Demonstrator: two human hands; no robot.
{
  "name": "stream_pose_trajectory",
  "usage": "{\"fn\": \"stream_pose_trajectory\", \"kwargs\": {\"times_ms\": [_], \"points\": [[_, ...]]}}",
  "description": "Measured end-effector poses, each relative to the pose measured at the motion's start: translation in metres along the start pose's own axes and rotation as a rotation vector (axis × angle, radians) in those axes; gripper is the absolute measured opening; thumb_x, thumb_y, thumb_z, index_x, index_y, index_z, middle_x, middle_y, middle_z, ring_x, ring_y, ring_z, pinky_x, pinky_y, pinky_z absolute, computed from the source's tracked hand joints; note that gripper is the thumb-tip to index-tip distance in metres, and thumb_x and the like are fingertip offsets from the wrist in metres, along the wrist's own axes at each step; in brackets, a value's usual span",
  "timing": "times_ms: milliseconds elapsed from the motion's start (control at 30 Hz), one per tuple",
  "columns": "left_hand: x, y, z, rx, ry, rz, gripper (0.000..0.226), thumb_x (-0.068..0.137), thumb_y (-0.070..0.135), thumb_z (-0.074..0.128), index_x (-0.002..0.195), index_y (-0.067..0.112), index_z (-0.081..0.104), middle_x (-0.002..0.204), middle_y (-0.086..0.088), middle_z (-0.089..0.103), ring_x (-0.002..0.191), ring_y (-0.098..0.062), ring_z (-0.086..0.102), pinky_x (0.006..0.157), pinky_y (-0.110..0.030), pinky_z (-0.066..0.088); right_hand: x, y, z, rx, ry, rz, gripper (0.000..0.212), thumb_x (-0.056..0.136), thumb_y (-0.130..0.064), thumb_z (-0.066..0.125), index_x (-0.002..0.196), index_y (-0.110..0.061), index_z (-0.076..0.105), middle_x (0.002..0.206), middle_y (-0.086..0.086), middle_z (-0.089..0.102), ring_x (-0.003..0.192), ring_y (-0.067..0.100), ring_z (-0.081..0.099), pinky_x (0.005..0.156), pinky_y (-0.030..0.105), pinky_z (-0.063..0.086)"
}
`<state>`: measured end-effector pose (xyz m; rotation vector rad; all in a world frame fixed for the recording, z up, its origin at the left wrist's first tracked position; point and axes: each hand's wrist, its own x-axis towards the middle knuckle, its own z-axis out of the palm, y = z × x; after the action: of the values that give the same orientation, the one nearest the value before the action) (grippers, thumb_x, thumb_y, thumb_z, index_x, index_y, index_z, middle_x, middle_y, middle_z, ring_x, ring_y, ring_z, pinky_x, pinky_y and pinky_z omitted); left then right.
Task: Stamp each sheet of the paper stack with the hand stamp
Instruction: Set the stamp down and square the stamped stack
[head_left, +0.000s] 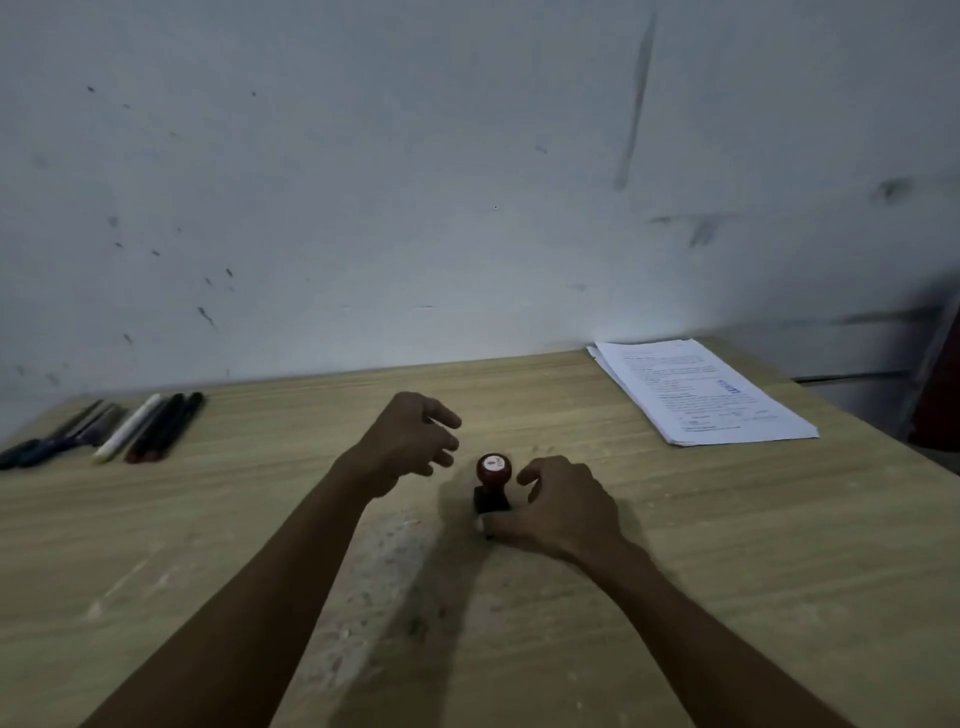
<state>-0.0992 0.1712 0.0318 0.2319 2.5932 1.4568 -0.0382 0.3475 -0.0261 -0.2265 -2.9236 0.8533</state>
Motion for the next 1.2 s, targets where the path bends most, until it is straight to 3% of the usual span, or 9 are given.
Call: {"fn": "stream_pose_trajectory", "kwargs": {"times_ms": [133,333,500,600,700,933,1033,1200], "points": [[-0.007,-0.012,0.005,-0.008,-0.065,-0.014,0.035,0.084,-0.014,0.043,0.110,-0.001,0.063,0.096,-0.016,0.070,0.078,-0.023,0.068,0.057,-0.026,0.051,-0.006,-0.009,0.014,-0.045,0.073,0.007,0.059,0.055,-0.070,0.073,0.092,-0.025,0.062,0.075,-0.010,0.056,0.074,0.014,0.060,0.076,0.034,0.053],[-0.010,-0.023,0.020,0.030,-0.174,-0.021,0.040,0.082,-0.020,0.047,0.113,0.000,0.063,0.100,-0.019,0.069,0.085,-0.024,0.066,0.064,-0.030,0.052,-0.008,-0.011,0.028,-0.056,0.170,-0.017,0.041,0.059,-0.061,0.070,0.077,-0.025,0.063,0.066,-0.009,0.052,0.080,0.018,0.065,0.069,0.030,0.038],[-0.008,-0.029,0.031,0.013,-0.183,-0.017,0.044,0.081,-0.021,0.039,0.113,-0.002,0.063,0.105,-0.022,0.067,0.087,-0.026,0.065,0.068,-0.030,0.054,-0.008,-0.006,0.034,-0.049,0.254,-0.014,0.037,0.062,-0.057,0.067,0.079,-0.024,0.066,0.067,-0.008,0.057,0.082,0.020,0.064,0.069,0.031,0.034],[-0.004,-0.027,0.035,-0.001,-0.176,0.000,0.046,0.081,-0.021,0.038,0.112,0.000,0.064,0.104,-0.021,0.068,0.091,-0.028,0.067,0.074,-0.034,0.054,-0.007,-0.002,0.032,-0.081,0.302,-0.002,0.032,0.067,-0.055,0.066,0.078,-0.024,0.066,0.079,-0.005,0.067,0.087,0.022,0.064,0.073,0.033,0.033],[0.002,-0.020,0.043,-0.018,-0.192,0.016,0.045,0.082,-0.019,0.038,0.112,0.002,0.063,0.105,-0.019,0.069,0.088,-0.025,0.066,0.070,-0.031,0.053,-0.003,0.006,0.023,-0.118,0.315,0.019,0.032,0.071,-0.055,0.064,0.080,-0.024,0.067,0.085,-0.004,0.070,0.092,0.022,0.064,0.078,0.035,0.037],[0.031,0.007,0.071,-0.039,-0.201,0.072,0.039,0.086,-0.008,0.049,0.121,0.007,0.060,0.110,-0.014,0.065,0.097,-0.025,0.065,0.071,-0.031,0.053,0.028,0.036,-0.007,-0.151,0.413,0.074,0.038,0.078,-0.060,0.060,0.077,-0.022,0.067,0.080,-0.004,0.070,0.086,0.023,0.065,0.074,0.033,0.034],[0.051,0.014,0.080,-0.058,-0.186,0.073,0.035,0.085,-0.004,0.053,0.117,0.007,0.063,0.105,-0.016,0.067,0.098,-0.029,0.065,0.071,-0.033,0.053,0.052,0.053,-0.017,-0.171,0.405,0.110,0.036,0.077,-0.058,0.062,0.084,-0.023,0.069,0.080,-0.004,0.070,0.085,0.020,0.066,0.081,0.034,0.043],[0.092,0.021,0.095,-0.071,-0.166,0.071,0.031,0.086,-0.004,0.053,0.113,0.006,0.065,0.102,-0.016,0.069,0.084,-0.022,0.065,0.061,-0.027,0.050,0.099,0.077,-0.025,-0.243,0.462,0.129,0.036,0.077,-0.058,0.059,0.081,-0.023,0.069,0.076,-0.004,0.067,0.083,0.021,0.064,0.080,0.035,0.035]]}}
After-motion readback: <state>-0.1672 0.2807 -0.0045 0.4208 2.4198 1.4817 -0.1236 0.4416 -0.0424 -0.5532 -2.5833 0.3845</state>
